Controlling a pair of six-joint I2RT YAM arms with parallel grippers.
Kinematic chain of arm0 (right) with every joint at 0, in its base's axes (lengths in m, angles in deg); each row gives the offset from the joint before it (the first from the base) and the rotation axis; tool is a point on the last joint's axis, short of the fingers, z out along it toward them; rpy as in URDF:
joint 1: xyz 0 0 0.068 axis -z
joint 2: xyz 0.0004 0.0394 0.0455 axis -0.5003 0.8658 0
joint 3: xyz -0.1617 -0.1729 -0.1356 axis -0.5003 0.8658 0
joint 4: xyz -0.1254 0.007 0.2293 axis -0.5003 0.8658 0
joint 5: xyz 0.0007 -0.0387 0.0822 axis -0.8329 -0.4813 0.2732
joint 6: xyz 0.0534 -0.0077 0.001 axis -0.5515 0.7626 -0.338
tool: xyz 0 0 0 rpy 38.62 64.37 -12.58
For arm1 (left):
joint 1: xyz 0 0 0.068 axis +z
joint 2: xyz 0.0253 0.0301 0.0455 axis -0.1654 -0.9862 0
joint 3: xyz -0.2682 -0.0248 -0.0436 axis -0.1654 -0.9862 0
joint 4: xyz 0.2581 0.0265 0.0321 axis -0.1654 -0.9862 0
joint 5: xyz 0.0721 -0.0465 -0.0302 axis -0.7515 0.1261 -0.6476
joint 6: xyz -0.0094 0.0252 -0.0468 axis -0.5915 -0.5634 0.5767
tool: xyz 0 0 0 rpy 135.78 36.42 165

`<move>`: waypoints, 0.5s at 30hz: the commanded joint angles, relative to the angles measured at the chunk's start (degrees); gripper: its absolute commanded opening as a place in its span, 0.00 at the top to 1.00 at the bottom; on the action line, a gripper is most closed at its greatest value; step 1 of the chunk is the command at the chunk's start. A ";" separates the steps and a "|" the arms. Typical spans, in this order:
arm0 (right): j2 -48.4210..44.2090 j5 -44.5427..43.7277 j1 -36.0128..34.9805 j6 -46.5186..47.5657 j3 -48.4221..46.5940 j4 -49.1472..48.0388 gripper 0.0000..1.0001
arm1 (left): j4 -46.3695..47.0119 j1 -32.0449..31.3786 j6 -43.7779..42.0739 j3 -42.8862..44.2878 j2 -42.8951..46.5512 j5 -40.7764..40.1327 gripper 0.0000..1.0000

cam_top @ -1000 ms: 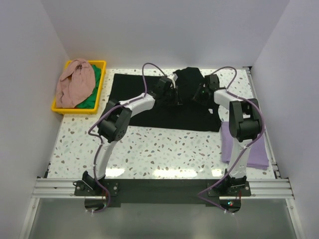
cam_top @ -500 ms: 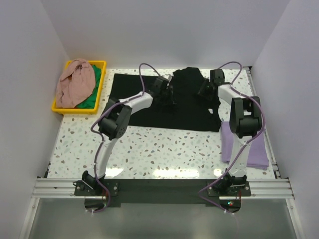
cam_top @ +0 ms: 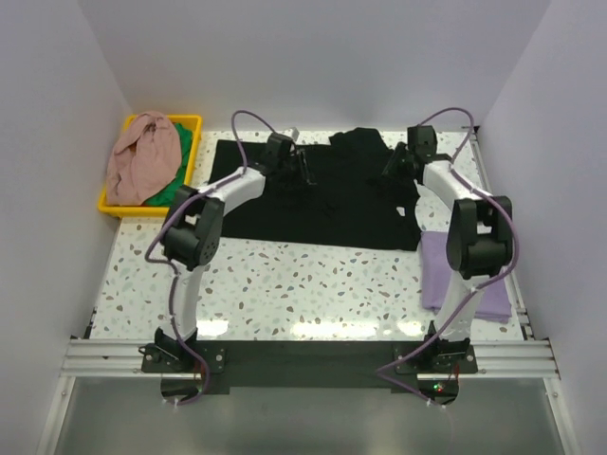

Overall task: Fold and stack the t-shirts
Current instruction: Fold the tshirt

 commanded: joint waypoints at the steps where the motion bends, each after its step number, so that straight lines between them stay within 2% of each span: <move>1: -9.39 -1.34 -0.36 0.88 4.48 -0.89 0.59 | 0.58 3.99 2.61 -10.18 14.48 -6.02 0.58; 3: -12.99 -1.26 -1.68 0.09 9.56 -1.77 0.59 | 2.43 7.32 5.69 -19.99 22.04 -7.44 0.57; 6: -16.68 -1.95 -4.57 -0.79 15.55 -3.62 0.58 | 1.47 10.66 7.02 -28.98 30.22 -10.61 0.55; 8: -17.92 -2.49 -5.99 -1.84 18.11 -4.67 0.58 | -1.16 12.08 7.72 -31.91 34.52 -15.61 0.55; 10: -18.89 -3.10 -7.57 -2.29 21.10 -6.07 0.58 | -1.53 14.62 7.98 -36.04 36.30 -16.58 0.55; 13: -18.54 -5.12 -8.54 -2.37 22.43 -6.08 0.51 | -1.00 17.79 8.42 -39.65 37.18 -13.70 0.55; 15: -17.93 -6.00 -8.45 -1.59 22.69 -5.65 0.50 | -0.65 18.67 8.42 -41.23 36.57 -13.60 0.55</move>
